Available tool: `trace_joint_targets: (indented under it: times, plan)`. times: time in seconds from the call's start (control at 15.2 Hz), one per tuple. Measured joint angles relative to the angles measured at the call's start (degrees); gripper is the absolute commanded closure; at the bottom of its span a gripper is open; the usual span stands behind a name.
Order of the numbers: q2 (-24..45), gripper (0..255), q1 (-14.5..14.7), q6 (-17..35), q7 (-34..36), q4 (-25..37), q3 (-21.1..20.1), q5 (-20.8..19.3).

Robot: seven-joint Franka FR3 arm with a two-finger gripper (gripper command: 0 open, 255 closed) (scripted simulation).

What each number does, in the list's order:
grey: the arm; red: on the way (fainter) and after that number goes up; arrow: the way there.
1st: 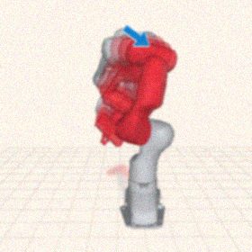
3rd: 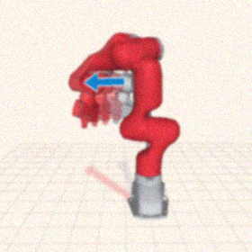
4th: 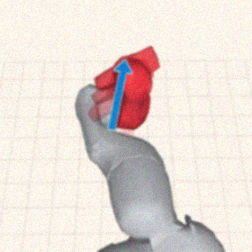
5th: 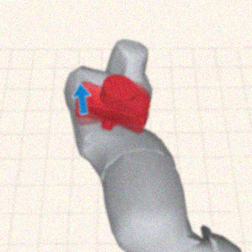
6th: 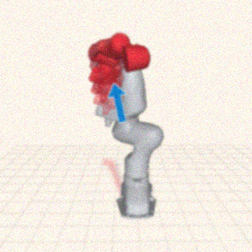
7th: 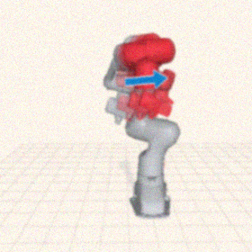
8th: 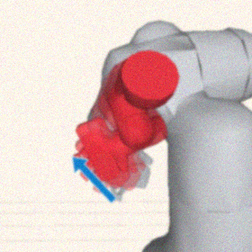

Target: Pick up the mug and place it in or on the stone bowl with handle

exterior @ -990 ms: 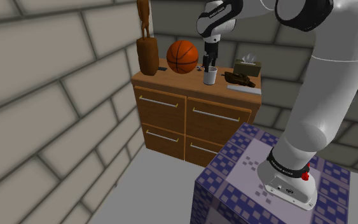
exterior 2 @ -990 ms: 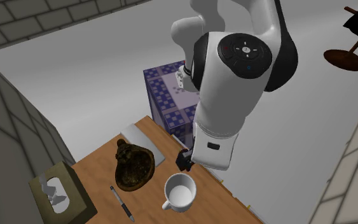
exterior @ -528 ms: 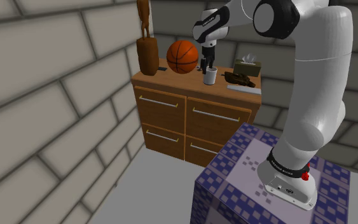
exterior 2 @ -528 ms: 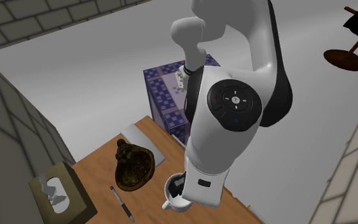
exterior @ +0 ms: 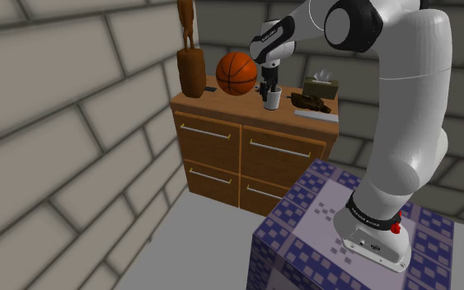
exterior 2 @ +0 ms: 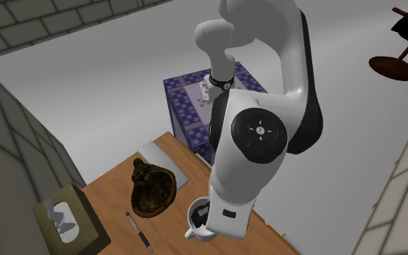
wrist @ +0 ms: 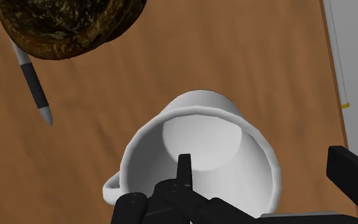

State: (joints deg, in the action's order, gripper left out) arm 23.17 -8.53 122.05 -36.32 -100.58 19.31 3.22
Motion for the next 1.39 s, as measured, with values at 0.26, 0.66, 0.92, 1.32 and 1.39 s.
trace_joint_targets:
  times: [0.26,0.66,0.92,1.32,1.39]
  plan:
    - [0.01,255,-0.01,0.08,-0.01,-0.07,0.0,0.01]
    - [0.01,255,0.0,0.08,-0.01,-0.07,0.0,0.01]
    - [0.01,255,0.0,0.09,-0.01,-0.08,-0.01,0.01]
    - [-1.48,255,0.17,-2.93,0.14,1.52,0.25,-0.51]
    - [-1.73,255,0.2,-3.67,0.17,2.03,0.3,-0.6]
